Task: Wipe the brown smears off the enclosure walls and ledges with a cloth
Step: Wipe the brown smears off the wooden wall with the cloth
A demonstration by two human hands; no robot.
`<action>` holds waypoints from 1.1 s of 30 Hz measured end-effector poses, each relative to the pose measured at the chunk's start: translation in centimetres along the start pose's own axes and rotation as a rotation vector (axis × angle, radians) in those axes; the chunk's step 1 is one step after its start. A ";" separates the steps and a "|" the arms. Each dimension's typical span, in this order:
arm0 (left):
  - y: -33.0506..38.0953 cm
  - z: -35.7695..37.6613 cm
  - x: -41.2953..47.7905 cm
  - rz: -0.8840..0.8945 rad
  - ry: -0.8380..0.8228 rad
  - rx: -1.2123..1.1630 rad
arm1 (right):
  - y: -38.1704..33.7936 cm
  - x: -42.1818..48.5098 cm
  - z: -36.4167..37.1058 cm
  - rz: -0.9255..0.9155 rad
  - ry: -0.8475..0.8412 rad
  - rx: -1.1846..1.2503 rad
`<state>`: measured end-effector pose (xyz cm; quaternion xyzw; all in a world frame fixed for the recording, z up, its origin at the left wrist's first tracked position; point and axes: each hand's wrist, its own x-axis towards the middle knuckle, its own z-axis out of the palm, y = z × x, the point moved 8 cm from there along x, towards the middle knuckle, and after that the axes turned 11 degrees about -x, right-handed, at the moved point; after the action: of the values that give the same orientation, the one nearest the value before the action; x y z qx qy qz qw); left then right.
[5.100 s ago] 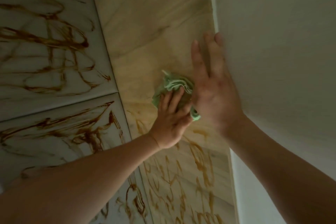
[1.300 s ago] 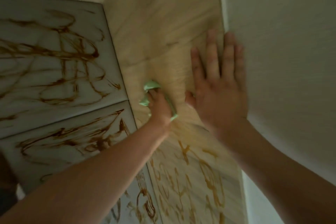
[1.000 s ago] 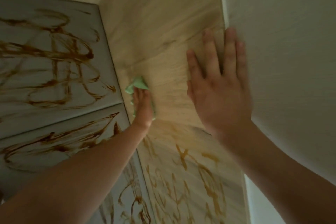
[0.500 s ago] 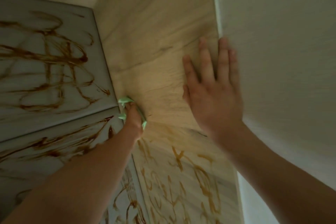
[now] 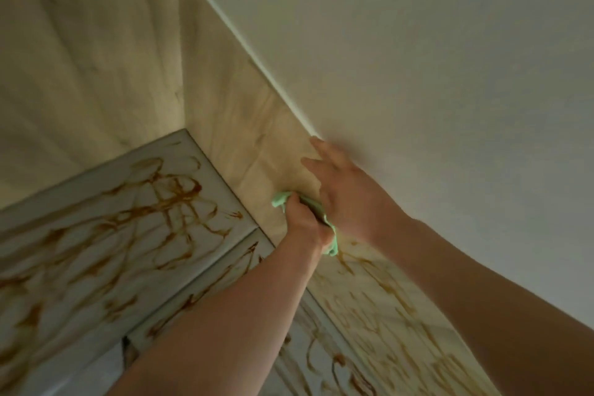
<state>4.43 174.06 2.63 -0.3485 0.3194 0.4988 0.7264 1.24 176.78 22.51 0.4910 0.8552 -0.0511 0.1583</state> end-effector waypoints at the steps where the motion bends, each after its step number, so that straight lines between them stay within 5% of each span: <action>1: -0.2 0.4 -0.1 -0.002 0.017 0.006 | 0.8 -1.9 -0.4 0.041 0.001 0.066; 8: -0.3 4.7 -7.3 0.115 0.198 0.283 | 6.8 -12.7 1.8 0.319 0.001 0.369; 16: -1.7 8.8 -15.4 0.106 0.118 0.560 | 7.6 -17.9 4.9 0.433 -0.010 0.457; 24: -1.4 6.9 -24.1 0.110 -0.321 0.498 | 6.2 -23.7 5.0 0.474 0.075 0.693; 30: -0.3 -2.0 -33.1 0.097 -0.607 0.471 | -0.9 -25.5 6.7 0.413 -0.049 1.364; 33: 1.2 -7.3 -36.6 0.131 -0.623 0.498 | -7.0 -25.2 5.8 0.322 -0.143 1.554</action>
<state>-8.46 150.00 28.08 0.0272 0.2165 0.5330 0.8175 8.29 151.01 24.61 0.5740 0.4811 -0.6406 -0.1696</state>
